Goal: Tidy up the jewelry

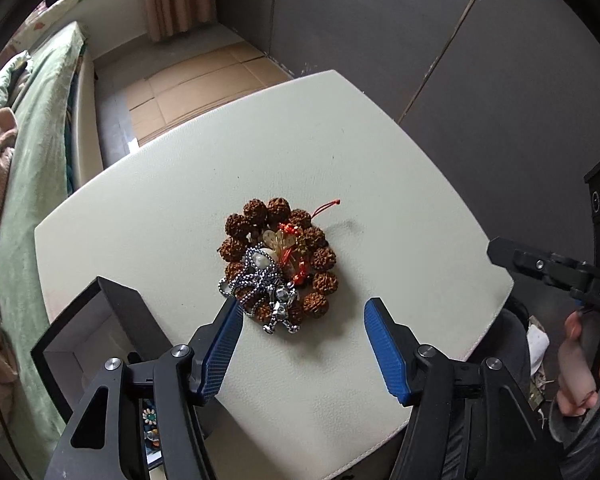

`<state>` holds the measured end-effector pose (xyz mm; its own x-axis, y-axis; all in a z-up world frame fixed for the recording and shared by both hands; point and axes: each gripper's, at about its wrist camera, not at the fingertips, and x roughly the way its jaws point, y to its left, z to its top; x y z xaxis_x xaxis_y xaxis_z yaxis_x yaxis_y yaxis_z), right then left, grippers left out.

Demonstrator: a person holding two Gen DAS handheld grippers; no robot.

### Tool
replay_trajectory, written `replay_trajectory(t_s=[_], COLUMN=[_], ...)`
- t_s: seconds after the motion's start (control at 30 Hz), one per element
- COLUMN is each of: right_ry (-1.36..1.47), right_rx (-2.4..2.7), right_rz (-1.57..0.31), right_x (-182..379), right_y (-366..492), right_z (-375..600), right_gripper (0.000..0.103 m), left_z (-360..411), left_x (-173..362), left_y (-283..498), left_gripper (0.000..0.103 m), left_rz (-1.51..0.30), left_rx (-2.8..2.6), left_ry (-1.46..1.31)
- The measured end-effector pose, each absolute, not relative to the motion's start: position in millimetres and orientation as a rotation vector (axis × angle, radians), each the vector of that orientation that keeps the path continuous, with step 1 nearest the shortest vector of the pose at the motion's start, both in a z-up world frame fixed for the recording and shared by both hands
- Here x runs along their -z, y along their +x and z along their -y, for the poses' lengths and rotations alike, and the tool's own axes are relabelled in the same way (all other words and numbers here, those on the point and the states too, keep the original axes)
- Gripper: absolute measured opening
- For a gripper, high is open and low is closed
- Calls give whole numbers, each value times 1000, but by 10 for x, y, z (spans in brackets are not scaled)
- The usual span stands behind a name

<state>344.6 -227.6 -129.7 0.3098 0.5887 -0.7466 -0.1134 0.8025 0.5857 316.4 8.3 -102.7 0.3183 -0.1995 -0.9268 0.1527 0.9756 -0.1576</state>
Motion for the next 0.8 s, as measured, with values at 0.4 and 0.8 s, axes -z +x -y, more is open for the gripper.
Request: replay_trajectory(t_s=[0.4,0.8], right_ry=[495,493], right_rx=[-471,-489], right_rz=[-1191,-1193], right_x=[1417,1405], right_y=[3436,3478], right_z=[2374,2268], right_gripper=[68,68], left_z=[-112,-243], left_x=[1436,616], left_y=[3171,3033], left_gripper=[14,5], left_rz=[-1282,-1079], left_rx=[227,281], left_ry=[-41,-115])
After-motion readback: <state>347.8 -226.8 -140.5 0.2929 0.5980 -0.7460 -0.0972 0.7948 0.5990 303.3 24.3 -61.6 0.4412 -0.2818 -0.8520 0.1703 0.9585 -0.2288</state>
